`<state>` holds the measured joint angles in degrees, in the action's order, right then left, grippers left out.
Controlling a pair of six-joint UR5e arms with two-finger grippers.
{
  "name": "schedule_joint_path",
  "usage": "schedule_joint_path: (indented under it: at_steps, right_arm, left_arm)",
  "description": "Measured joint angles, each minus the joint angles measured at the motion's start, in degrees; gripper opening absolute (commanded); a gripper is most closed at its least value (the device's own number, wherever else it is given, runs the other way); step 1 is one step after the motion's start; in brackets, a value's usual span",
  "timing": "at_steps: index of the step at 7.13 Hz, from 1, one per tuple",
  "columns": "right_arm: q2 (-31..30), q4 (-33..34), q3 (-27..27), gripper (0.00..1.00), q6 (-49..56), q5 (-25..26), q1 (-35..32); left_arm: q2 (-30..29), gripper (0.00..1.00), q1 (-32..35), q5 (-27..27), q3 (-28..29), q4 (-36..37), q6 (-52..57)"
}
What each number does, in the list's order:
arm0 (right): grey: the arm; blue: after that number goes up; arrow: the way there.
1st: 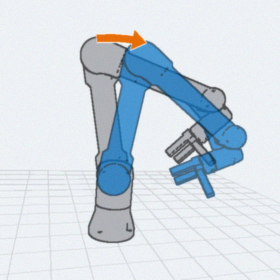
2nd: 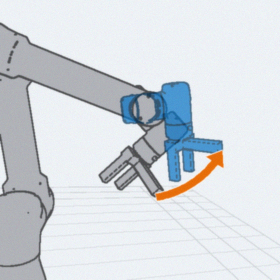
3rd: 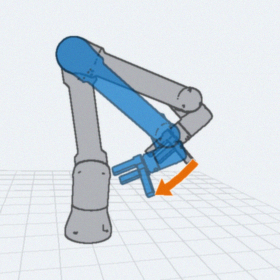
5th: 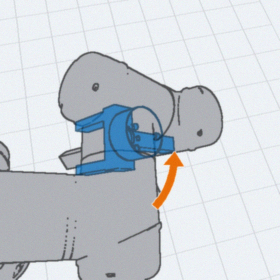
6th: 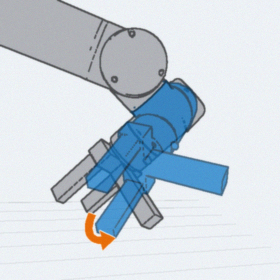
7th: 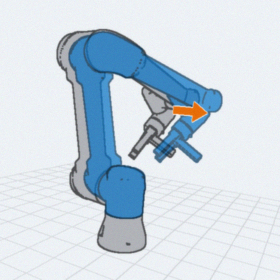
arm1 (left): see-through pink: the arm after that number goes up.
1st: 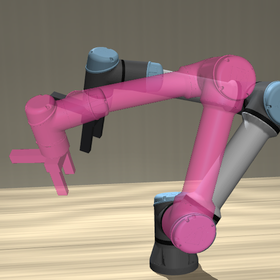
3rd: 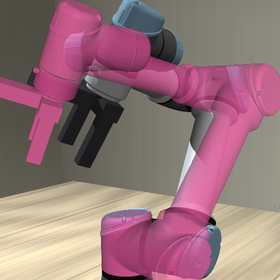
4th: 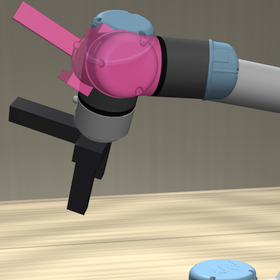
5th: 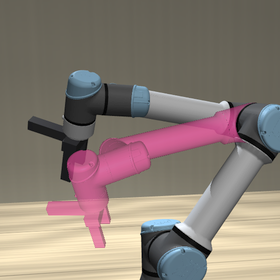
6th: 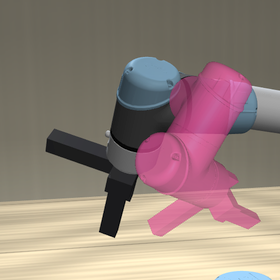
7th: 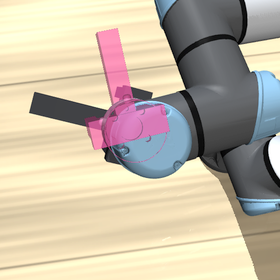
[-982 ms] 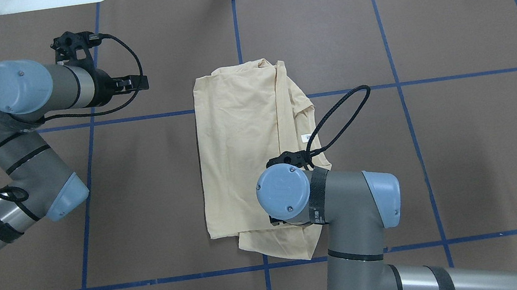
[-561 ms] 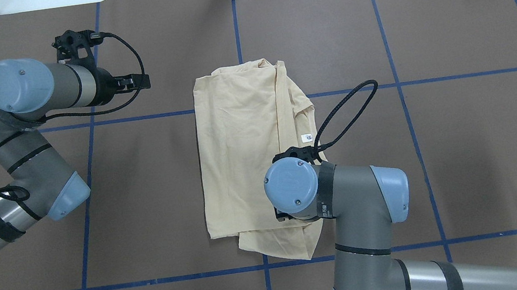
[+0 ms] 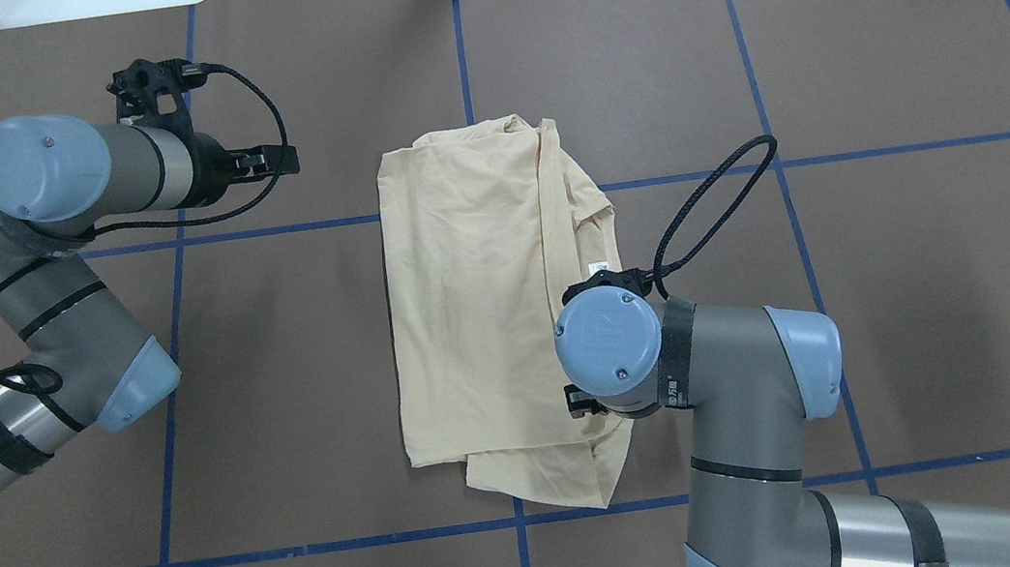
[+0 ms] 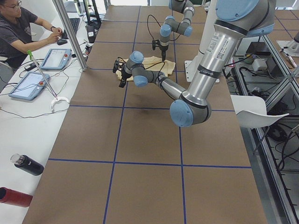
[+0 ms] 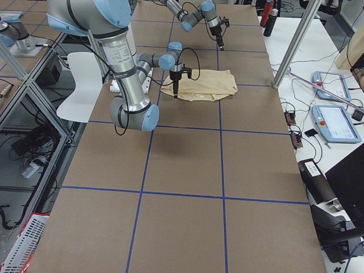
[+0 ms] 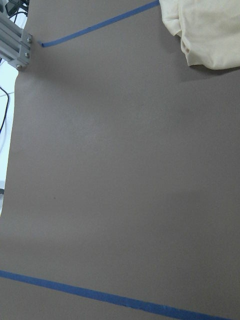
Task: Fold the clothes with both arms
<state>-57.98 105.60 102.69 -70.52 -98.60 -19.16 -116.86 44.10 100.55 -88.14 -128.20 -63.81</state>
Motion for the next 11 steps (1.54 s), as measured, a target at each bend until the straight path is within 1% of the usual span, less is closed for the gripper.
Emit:
schedule_joint_path:
  at_steps: [5,6,7,8,10,11]
  right_arm:
    - [0.38,-1.31,0.13,1.0,1.33,0.07,-0.24]
    - [0.54,-3.01,0.13,0.95,2.12,0.11,-0.3]
    - [0.56,-5.25,0.14,0.86,2.47,0.1,-0.32]
    - [0.58,-7.39,0.2,0.86,2.61,0.05,-0.4]
    - [-0.46,-10.05,1.86,0.79,2.64,-0.89,-0.69]
    - [-1.35,-10.47,2.89,0.69,2.47,-1.61,-0.8]
  left_arm:
    - [0.04,1.0,-0.04,0.0,0.1,-0.03,0.19]
    - [0.04,1.0,-0.04,0.02,0.13,-0.02,0.23]
    - [0.08,1.0,-0.02,0.05,0.15,0.0,0.27]
    - [0.11,1.0,0.0,0.07,0.16,-0.01,0.34]
    - [0.14,1.0,0.02,0.09,0.16,-0.03,0.42]
    - [0.12,1.0,0.02,0.09,0.15,-0.03,0.43]
